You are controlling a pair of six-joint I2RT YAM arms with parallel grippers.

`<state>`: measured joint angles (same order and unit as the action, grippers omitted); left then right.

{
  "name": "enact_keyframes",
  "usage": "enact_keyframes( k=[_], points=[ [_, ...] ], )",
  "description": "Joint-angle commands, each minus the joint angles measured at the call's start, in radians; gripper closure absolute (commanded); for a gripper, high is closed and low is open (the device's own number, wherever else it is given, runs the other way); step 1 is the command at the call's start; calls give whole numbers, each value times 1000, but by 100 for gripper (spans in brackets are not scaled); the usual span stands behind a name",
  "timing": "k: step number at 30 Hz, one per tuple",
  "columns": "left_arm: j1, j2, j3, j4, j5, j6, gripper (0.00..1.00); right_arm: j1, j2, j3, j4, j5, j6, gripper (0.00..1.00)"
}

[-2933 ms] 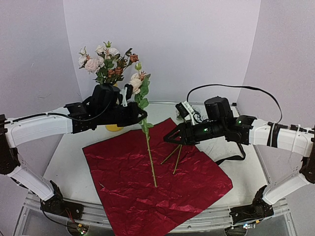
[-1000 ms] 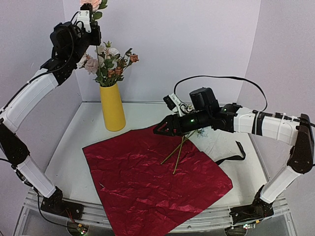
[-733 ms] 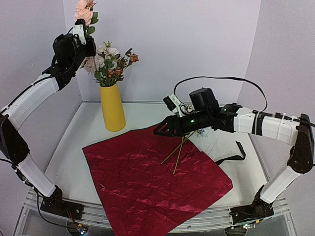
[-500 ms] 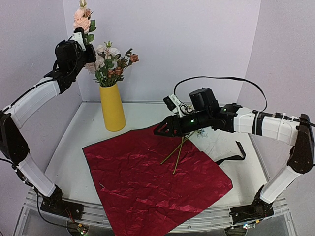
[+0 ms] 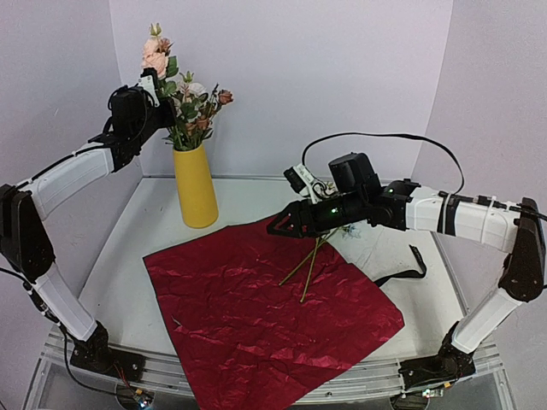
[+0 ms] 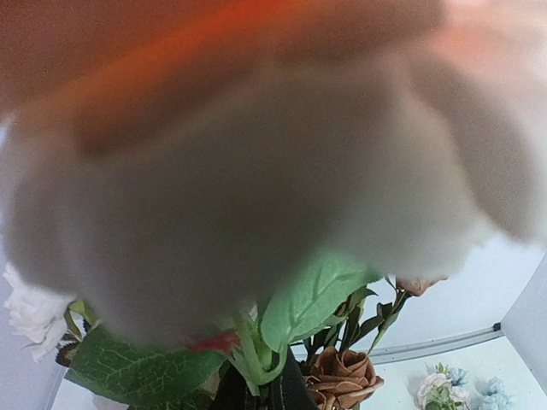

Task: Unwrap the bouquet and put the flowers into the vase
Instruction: Insert the fake flower into the vase.

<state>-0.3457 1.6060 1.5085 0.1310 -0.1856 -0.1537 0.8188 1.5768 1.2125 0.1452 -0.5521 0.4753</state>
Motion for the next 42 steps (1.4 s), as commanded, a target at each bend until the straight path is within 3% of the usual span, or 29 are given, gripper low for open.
enact_keyframes(
  k=[1, 6, 11, 14, 34, 39, 42],
  points=[
    [2, 23, -22, -13, 62, -45, 97, 0, -22, -10, -4, 5, -1, 37],
    [2, 58, -10, -80, 74, -21, 88, 1, -33, -22, -2, 10, 5, 37],
    [2, 78, 37, -189, 92, -3, 57, 1, -42, -33, -2, 14, 11, 37],
    [2, 60, 38, -216, 99, -6, 49, 1, -45, -34, -2, 14, 16, 37],
    [2, -137, -27, -222, 90, -26, 31, 1, -49, -36, -3, 0, 20, 37],
    [2, -111, 6, -214, 87, -11, 41, 2, -42, -21, -4, 0, 20, 37],
    [2, -89, 35, -207, 85, 1, 41, 1, -37, -17, -4, 0, 20, 37]
  ],
)
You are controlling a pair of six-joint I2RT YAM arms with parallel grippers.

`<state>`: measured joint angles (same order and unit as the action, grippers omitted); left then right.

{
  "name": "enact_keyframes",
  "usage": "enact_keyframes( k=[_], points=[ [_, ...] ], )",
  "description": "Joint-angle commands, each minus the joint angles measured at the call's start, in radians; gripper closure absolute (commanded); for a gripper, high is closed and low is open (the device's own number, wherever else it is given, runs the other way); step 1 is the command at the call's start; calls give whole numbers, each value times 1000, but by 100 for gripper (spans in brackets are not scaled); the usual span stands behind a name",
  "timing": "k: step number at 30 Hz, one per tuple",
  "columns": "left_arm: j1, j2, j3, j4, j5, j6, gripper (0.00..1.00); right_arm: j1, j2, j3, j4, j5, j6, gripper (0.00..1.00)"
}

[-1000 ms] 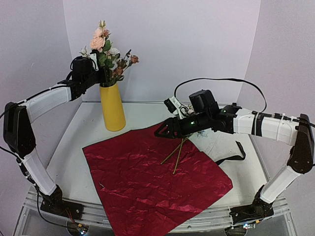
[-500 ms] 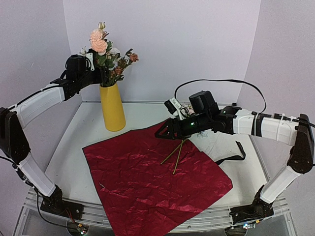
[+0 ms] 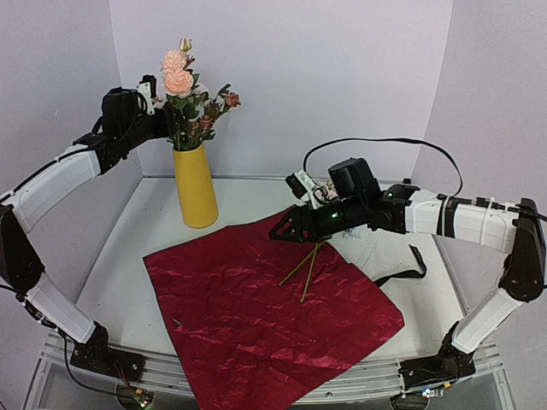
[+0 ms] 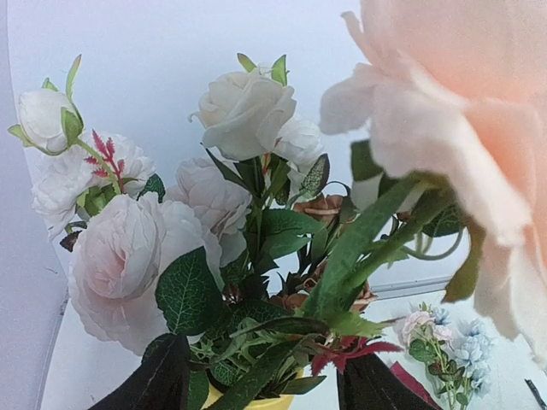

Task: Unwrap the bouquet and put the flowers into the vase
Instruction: Insert the fake flower into the vase, then pick up the fake flower from the wrapping paper.

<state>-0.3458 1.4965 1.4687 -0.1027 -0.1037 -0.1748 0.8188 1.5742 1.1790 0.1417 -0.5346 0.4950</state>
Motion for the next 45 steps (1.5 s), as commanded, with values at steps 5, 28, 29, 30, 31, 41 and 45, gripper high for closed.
enact_keyframes(
  k=[5, 28, 29, 30, 31, 41, 45],
  points=[
    [2, 43, 96, 60, 3, 66, 41, 1, -33, 19, -1, -14, 0, 37],
    [2, 102, 69, 98, -77, 90, 88, 1, 0, 50, -5, -17, -14, 37],
    [2, 101, 64, 98, -79, 81, 88, 1, 0, 49, -5, -16, -13, 37],
    [2, 101, 58, 99, -80, 72, 88, 1, -1, 47, -5, -16, -13, 37],
    [2, 101, 52, 99, -81, 64, 88, 1, -1, 45, -6, -16, -14, 37],
    [2, 86, -55, 99, -66, -55, 90, 0, -17, 22, -8, -11, -11, 37],
    [2, 75, -61, 99, -57, -61, 90, 1, -24, 12, -8, -11, -9, 37]
  ],
)
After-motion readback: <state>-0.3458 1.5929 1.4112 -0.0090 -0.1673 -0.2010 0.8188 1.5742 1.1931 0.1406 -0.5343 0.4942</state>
